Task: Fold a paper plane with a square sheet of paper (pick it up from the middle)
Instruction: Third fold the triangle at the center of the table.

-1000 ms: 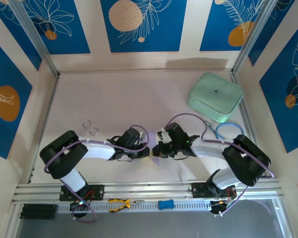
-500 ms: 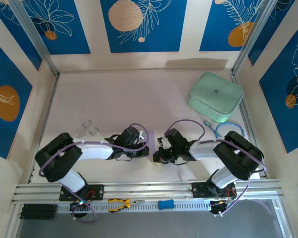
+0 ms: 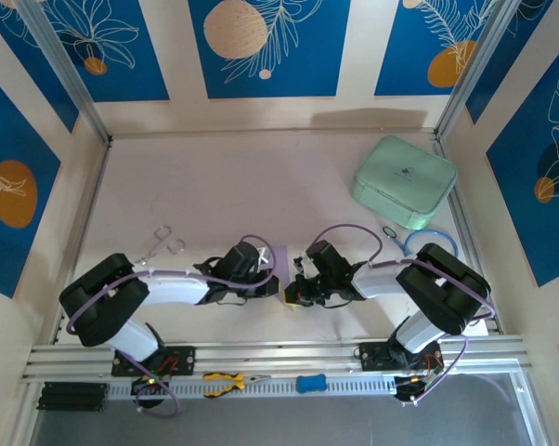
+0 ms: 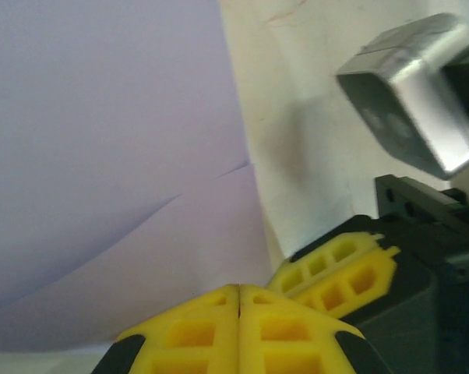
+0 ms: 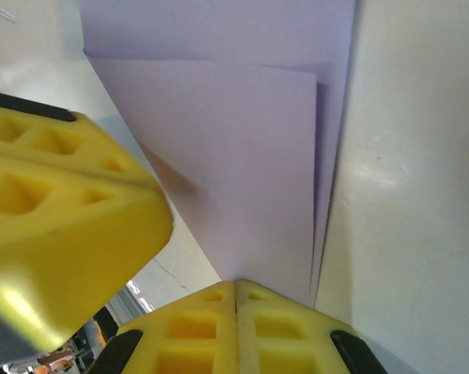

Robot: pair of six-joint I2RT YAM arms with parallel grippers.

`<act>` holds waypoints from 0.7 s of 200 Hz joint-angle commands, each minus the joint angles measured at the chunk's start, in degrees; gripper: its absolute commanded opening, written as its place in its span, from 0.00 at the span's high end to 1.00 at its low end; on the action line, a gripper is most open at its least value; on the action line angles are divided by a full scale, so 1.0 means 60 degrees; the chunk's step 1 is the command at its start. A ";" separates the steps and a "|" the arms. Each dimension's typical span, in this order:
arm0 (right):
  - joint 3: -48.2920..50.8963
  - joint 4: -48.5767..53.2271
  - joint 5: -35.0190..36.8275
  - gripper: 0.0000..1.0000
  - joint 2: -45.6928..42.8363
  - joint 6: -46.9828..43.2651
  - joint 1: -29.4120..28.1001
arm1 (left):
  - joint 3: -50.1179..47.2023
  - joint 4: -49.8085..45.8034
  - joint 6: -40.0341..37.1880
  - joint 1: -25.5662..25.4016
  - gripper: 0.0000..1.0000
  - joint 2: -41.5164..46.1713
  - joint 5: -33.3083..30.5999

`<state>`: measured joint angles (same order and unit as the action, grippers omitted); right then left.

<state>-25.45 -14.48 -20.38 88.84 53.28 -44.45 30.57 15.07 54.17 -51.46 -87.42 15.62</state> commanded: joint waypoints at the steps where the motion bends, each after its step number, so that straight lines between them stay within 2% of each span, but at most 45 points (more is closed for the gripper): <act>1: 0.0209 0.0815 0.0758 1.00 0.0471 0.0142 -0.0071 | -0.0301 0.0429 0.0229 -0.0055 1.00 -0.0329 -0.0349; 51: 0.0256 0.0896 0.0833 1.00 0.0520 0.0133 -0.0081 | -0.0769 0.0652 0.0079 0.0047 1.00 -0.0461 -0.1068; 83: 0.0284 0.1067 0.0892 1.00 0.0441 0.0034 -0.0078 | -0.0711 -0.0088 -0.0169 0.0207 1.00 -0.0177 -0.1596; 110: 0.0314 0.1159 0.0945 1.00 0.0375 -0.0023 -0.0078 | -0.0773 -0.0405 -0.0362 0.0508 1.00 0.0070 -0.1715; 140: 0.0304 0.1262 0.0951 1.00 0.0318 -0.0109 -0.0063 | -0.1065 0.0151 -0.0787 0.0874 1.00 0.0204 -0.1695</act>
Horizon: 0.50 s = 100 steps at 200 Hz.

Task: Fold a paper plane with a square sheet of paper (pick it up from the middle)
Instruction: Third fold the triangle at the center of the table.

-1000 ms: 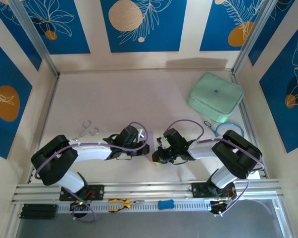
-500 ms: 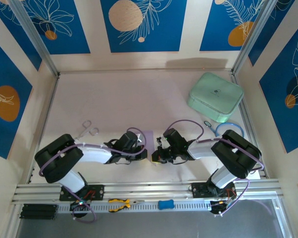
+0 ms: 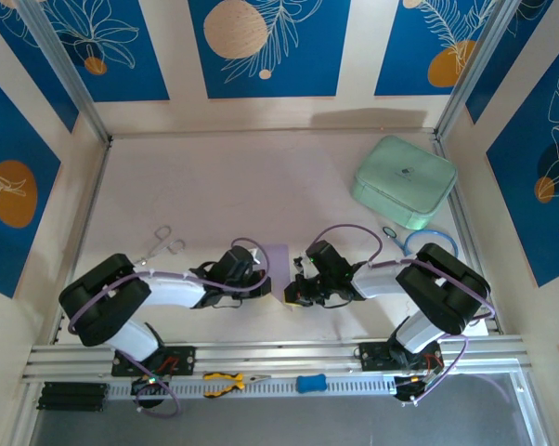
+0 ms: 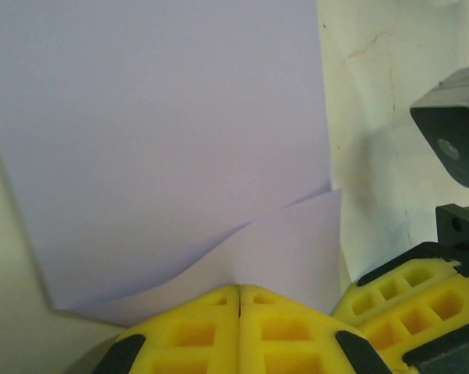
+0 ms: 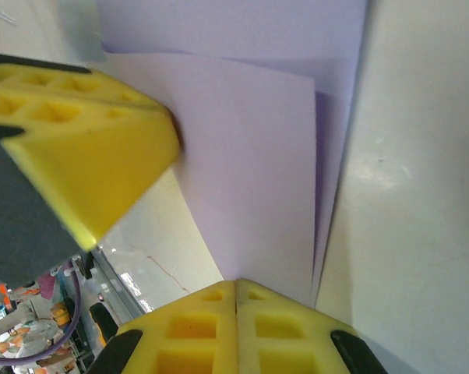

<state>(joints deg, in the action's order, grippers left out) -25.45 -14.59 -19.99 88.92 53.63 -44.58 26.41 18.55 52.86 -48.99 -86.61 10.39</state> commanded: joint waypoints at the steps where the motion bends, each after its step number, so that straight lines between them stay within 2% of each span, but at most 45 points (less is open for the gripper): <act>1: 0.0303 0.1292 0.0885 1.00 0.0300 -0.0173 -0.0041 | -0.0388 -0.0405 -0.0573 0.0484 1.00 0.0059 -0.0802; 100: 0.0355 0.1563 0.0910 1.00 -0.0033 -0.0303 0.0028 | -0.0268 -0.1436 -0.1074 0.1856 1.00 0.0197 -0.0385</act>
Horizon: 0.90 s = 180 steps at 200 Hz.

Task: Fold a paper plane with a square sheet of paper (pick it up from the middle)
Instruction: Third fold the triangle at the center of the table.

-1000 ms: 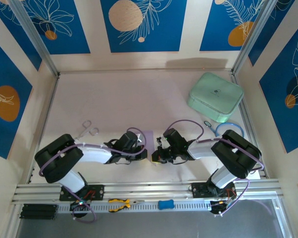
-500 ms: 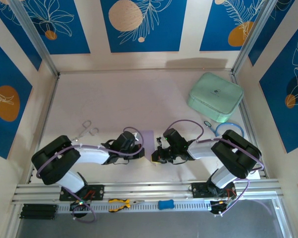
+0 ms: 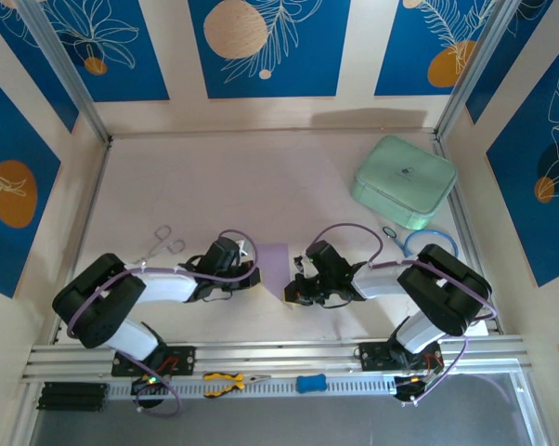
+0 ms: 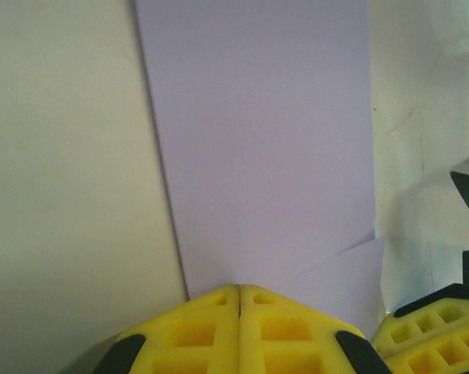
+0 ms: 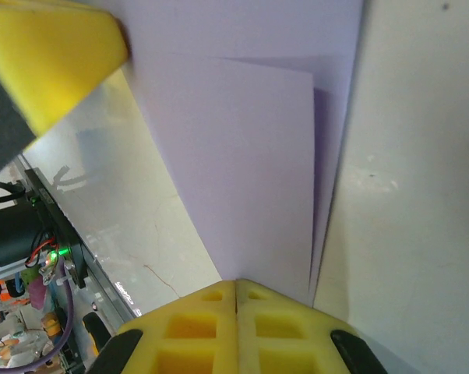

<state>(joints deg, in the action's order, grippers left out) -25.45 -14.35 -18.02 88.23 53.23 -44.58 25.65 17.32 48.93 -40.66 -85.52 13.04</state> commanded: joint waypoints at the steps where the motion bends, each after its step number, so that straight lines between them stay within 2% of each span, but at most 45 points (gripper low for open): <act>1: 0.0358 0.1518 0.0584 1.00 0.0080 -0.0234 0.0023 | -0.0142 -0.1247 -0.0427 0.0473 1.00 0.0014 -0.0826; 74: 0.0333 0.1586 0.0473 1.00 -0.0092 -0.0446 0.0081 | 0.0083 -0.1867 -0.0518 0.0757 1.00 0.0645 -0.0843; 116: 0.0251 0.1618 0.0452 1.00 -0.0114 -0.0545 0.0091 | -0.0070 -0.1364 -0.0259 0.0742 1.00 0.1571 -0.0038; 143: 0.0212 0.1648 0.0469 1.00 -0.0114 -0.0568 0.0090 | -0.0063 -0.0664 -0.0280 0.0345 1.00 0.1704 0.0713; 180: 0.0243 0.1654 0.0488 1.00 -0.0127 -0.0548 0.0089 | 0.0126 0.0297 -0.0292 -0.0467 1.00 0.0908 0.1137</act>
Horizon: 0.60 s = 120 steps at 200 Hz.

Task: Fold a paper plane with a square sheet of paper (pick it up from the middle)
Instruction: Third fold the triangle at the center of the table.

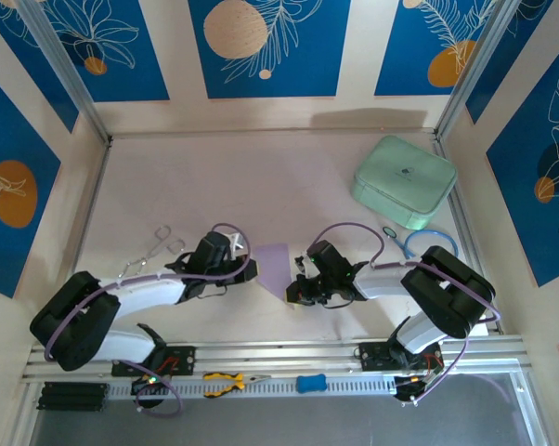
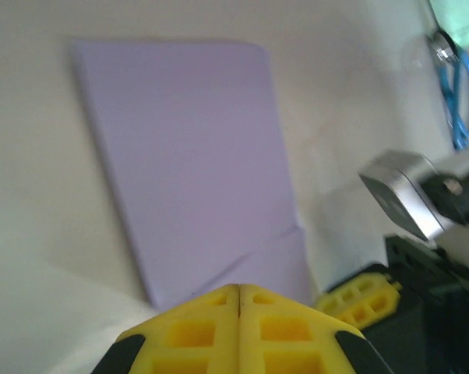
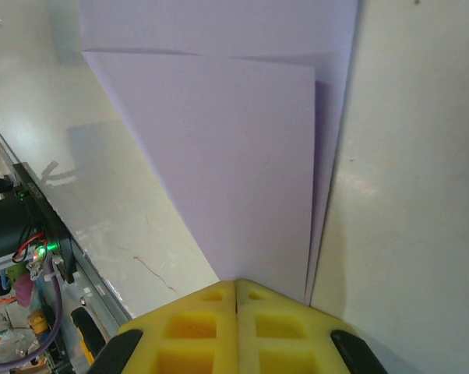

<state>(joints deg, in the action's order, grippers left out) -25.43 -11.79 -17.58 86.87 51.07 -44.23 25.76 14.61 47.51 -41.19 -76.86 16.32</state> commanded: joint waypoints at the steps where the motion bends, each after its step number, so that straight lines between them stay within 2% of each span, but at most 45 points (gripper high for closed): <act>1: 0.0239 0.1223 0.0413 1.00 0.0098 -0.0189 0.0031 | 0.0112 0.0768 -0.0061 -0.0390 1.00 -0.0557 0.0598; 59: 0.0115 0.1562 0.0426 1.00 -0.0353 -0.0312 0.0033 | 0.0183 0.1071 0.0524 -0.0437 1.00 -0.2204 0.0446; 96: -0.0488 0.1927 0.0222 0.99 -0.0865 -0.0661 0.0029 | 0.0120 0.0669 0.0564 -0.0402 1.00 -0.2284 0.0248; 120: -0.1028 0.1800 -0.0022 0.98 -0.0623 -0.0777 0.0004 | 0.0100 0.0674 0.0546 -0.0395 1.00 -0.2314 0.0311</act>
<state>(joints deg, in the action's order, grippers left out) -27.77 -2.83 -16.32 82.85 48.45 -44.23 26.22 20.56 50.68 -43.62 -88.36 19.33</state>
